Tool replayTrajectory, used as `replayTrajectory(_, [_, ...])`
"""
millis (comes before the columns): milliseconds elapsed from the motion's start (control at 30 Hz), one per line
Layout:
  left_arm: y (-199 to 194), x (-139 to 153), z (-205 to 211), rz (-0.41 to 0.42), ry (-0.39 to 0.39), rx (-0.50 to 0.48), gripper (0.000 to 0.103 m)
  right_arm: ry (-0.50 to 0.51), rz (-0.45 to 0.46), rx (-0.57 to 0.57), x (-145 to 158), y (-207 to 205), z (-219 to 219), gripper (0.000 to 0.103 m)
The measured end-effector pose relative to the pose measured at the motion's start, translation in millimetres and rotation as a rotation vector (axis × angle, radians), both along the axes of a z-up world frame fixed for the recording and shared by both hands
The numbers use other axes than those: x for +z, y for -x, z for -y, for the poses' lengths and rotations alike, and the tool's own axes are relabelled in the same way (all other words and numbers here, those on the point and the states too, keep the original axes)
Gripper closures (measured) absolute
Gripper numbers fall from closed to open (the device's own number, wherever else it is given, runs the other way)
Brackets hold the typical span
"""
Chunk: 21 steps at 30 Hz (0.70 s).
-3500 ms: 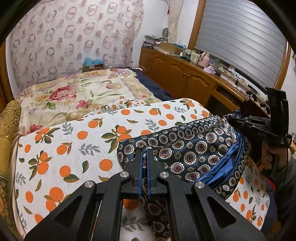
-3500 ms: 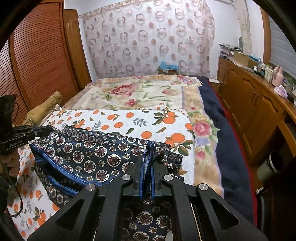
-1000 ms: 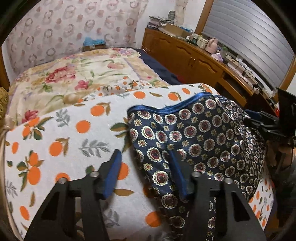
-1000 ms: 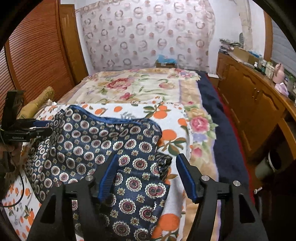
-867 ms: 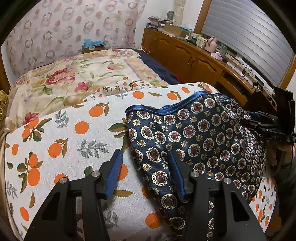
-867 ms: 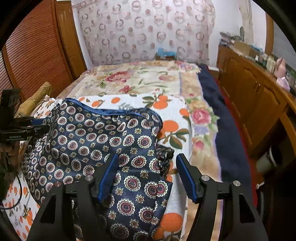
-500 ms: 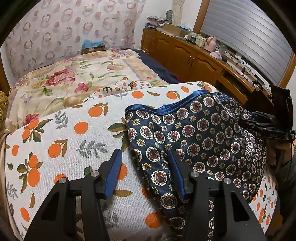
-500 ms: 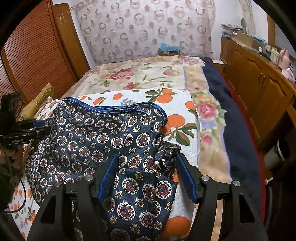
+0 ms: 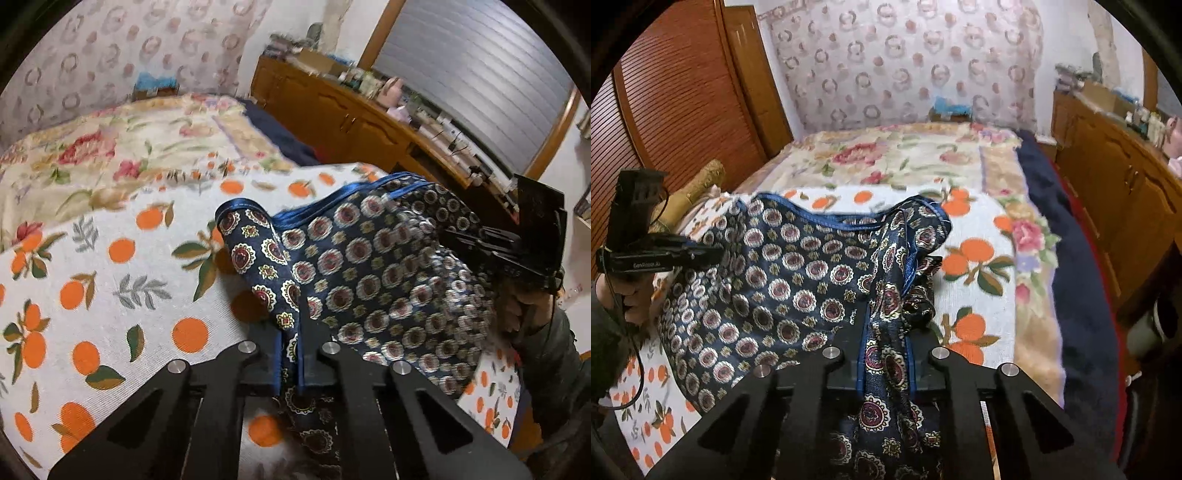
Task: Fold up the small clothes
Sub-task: 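Pinch the robe bundle's blue-trimmed edge with both grippers and lift it, then carry the lifted robe bundle with both grippers toward the yellow plush toy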
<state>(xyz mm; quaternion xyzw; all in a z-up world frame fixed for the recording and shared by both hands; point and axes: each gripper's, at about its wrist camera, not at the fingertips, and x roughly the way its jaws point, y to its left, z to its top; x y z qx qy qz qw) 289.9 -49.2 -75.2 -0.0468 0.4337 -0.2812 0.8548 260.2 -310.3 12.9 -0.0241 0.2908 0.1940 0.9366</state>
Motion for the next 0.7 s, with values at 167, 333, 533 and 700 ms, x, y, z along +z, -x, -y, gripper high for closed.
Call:
replayTrajectory(167, [24, 36, -10, 0.113, 0.034, 0.023, 0.097, -0.004, 0.101, -0.028, 17, 21, -10, 0.091])
replayTrajectory(333, [46, 64, -32, 0.198, 0.045, 0.074, 0.097, 0.0, 0.184, 0.001, 37, 39, -31, 0.092])
replayTrajectory(533, [69, 85, -74, 0.272, 0.049, 0.16, 0.097, 0.0, 0.229, 0.036, 53, 49, -64, 0.092])
replayTrajectory(700, [87, 95, -116, 0.316, 0.045, 0.247, 0.097, 0.036, 0.282, 0.119, 68, 48, -95, 0.092])
